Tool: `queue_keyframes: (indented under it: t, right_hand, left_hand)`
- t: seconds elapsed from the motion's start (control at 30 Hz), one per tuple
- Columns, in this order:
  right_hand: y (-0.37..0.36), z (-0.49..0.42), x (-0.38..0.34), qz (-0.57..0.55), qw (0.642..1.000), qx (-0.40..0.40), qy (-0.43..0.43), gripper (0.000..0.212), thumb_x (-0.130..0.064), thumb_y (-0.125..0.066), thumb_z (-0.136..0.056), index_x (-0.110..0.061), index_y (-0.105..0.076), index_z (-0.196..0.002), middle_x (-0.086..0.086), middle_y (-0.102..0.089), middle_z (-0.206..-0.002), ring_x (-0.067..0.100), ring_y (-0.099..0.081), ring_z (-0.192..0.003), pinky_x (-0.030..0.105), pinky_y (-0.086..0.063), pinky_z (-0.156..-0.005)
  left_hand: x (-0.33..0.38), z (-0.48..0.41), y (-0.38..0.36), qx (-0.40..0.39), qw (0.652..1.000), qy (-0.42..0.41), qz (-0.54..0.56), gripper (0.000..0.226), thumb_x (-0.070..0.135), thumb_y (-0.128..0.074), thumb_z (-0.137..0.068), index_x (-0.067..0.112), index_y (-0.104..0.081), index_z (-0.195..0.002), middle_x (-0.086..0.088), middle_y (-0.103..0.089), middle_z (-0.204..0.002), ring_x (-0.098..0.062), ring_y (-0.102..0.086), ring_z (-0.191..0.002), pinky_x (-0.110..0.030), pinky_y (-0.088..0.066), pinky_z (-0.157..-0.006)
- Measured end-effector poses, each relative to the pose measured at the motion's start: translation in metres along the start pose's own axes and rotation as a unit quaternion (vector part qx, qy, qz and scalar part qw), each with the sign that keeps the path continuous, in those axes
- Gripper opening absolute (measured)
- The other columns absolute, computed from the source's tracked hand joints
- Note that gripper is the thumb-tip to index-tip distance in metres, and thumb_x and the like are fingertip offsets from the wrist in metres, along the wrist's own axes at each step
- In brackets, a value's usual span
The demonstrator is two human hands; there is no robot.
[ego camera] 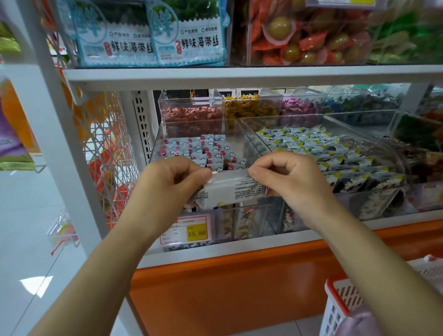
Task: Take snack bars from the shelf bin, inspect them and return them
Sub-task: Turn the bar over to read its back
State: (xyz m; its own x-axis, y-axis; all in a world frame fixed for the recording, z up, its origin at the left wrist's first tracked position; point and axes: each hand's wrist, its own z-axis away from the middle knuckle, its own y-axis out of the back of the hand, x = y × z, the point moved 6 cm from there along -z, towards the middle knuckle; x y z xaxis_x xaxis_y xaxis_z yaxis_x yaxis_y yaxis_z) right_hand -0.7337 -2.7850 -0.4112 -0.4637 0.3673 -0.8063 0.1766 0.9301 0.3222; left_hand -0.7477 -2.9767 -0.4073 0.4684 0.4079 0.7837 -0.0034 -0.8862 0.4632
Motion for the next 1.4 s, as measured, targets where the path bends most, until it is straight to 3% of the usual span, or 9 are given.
queue_keyframes:
  t: [0.17,0.43,0.57,0.7,0.87,0.93,1.03,1.17,1.4]
  right_hand:
    - [0.005,-0.002,0.008,-0.028,0.998,0.011,-0.047,0.014,-0.017,-0.064,-0.084,-0.019,-0.072,-0.072,0.003,-0.071,-0.074,0.021,-0.068,-0.075,0.039,-0.058,-0.067]
    - [0.004,-0.005,0.023,-0.167,0.967,-0.111,-0.156,0.015,-0.006,-0.055,-0.087,0.003,-0.065,-0.080,0.006,-0.072,-0.073,0.021,-0.070,-0.070,0.028,-0.057,-0.051]
    - [0.003,-0.006,0.027,-0.180,0.972,-0.061,-0.139,0.019,-0.021,-0.057,-0.087,-0.006,-0.069,-0.085,0.005,-0.074,-0.081,0.020,-0.071,-0.078,0.024,-0.057,-0.057]
    - [0.001,-0.009,0.017,-0.177,0.982,-0.030,-0.065,0.034,-0.029,-0.071,-0.069,-0.027,-0.068,-0.103,0.006,-0.071,-0.096,0.020,-0.070,-0.085,0.031,-0.059,-0.074]
    - [0.014,-0.012,0.014,-0.135,0.986,0.093,-0.029,0.013,-0.015,-0.068,-0.082,-0.023,-0.068,-0.093,0.006,-0.069,-0.084,0.011,-0.068,-0.070,0.023,-0.057,-0.061]
    - [0.025,-0.011,0.020,-0.135,0.978,0.152,-0.041,0.010,-0.012,-0.067,-0.084,-0.016,-0.067,-0.094,0.002,-0.068,-0.082,0.007,-0.068,-0.071,0.020,-0.056,-0.060]
    - [0.033,-0.009,0.029,-0.121,0.972,0.194,-0.061,0.014,-0.013,-0.067,-0.084,-0.015,-0.065,-0.098,-0.004,-0.066,-0.078,0.006,-0.067,-0.067,0.021,-0.057,-0.063]
    - [0.032,-0.008,0.027,-0.093,0.976,0.189,-0.048,0.014,-0.014,-0.068,-0.084,-0.026,-0.062,-0.088,-0.007,-0.065,-0.078,0.006,-0.067,-0.069,0.025,-0.058,-0.066]
    - [0.024,-0.015,0.019,0.028,0.985,0.171,-0.017,0.020,-0.019,-0.069,-0.083,-0.015,-0.060,-0.101,0.002,-0.065,-0.093,0.014,-0.064,-0.085,0.030,-0.054,-0.077]
  left_hand:
    - [-0.003,0.001,-0.008,-0.058,0.998,0.018,0.012,0.025,0.047,-0.061,-0.072,0.030,-0.064,-0.090,0.003,-0.065,-0.084,-0.009,-0.061,-0.068,-0.019,-0.053,-0.060]
    - [-0.002,0.001,-0.015,-0.053,0.998,0.001,0.012,0.005,0.030,-0.062,-0.084,0.035,-0.063,-0.084,0.011,-0.061,-0.078,-0.007,-0.059,-0.069,-0.022,-0.052,-0.066]
    - [-0.002,-0.003,-0.016,0.004,1.000,-0.006,-0.029,0.010,0.030,-0.054,-0.091,0.032,-0.061,-0.083,0.005,-0.062,-0.072,-0.010,-0.057,-0.060,-0.022,-0.049,-0.053]
    - [-0.006,-0.010,-0.011,0.093,0.995,0.027,0.005,0.031,0.029,-0.047,-0.096,0.008,-0.062,-0.079,-0.015,-0.064,-0.068,-0.013,-0.056,-0.050,-0.019,-0.042,-0.042]
    - [-0.005,-0.018,-0.020,0.125,0.992,0.016,-0.001,0.033,0.033,-0.039,-0.098,0.012,-0.065,-0.097,-0.008,-0.065,-0.077,-0.023,-0.061,-0.067,-0.041,-0.051,-0.060]
    - [-0.006,-0.023,-0.028,0.101,0.984,-0.012,-0.146,0.035,0.033,-0.038,-0.098,0.016,-0.060,-0.120,-0.007,-0.065,-0.108,-0.023,-0.057,-0.096,-0.039,-0.046,-0.081]
    - [-0.019,-0.026,-0.049,-0.001,0.934,-0.019,-0.357,0.040,0.038,-0.035,-0.098,0.028,-0.047,-0.135,-0.001,-0.039,-0.143,-0.027,-0.024,-0.131,-0.044,-0.024,-0.106]
    - [-0.028,-0.023,-0.065,-0.055,0.900,-0.022,-0.432,0.037,0.042,-0.036,-0.097,0.032,-0.053,-0.129,0.001,-0.032,-0.145,-0.026,-0.016,-0.133,-0.048,-0.021,-0.107]
    - [-0.022,-0.021,-0.053,0.009,0.960,-0.001,-0.279,0.006,0.018,-0.064,-0.084,0.021,-0.068,-0.087,0.001,-0.050,-0.127,-0.025,-0.029,-0.121,-0.036,-0.026,-0.096]
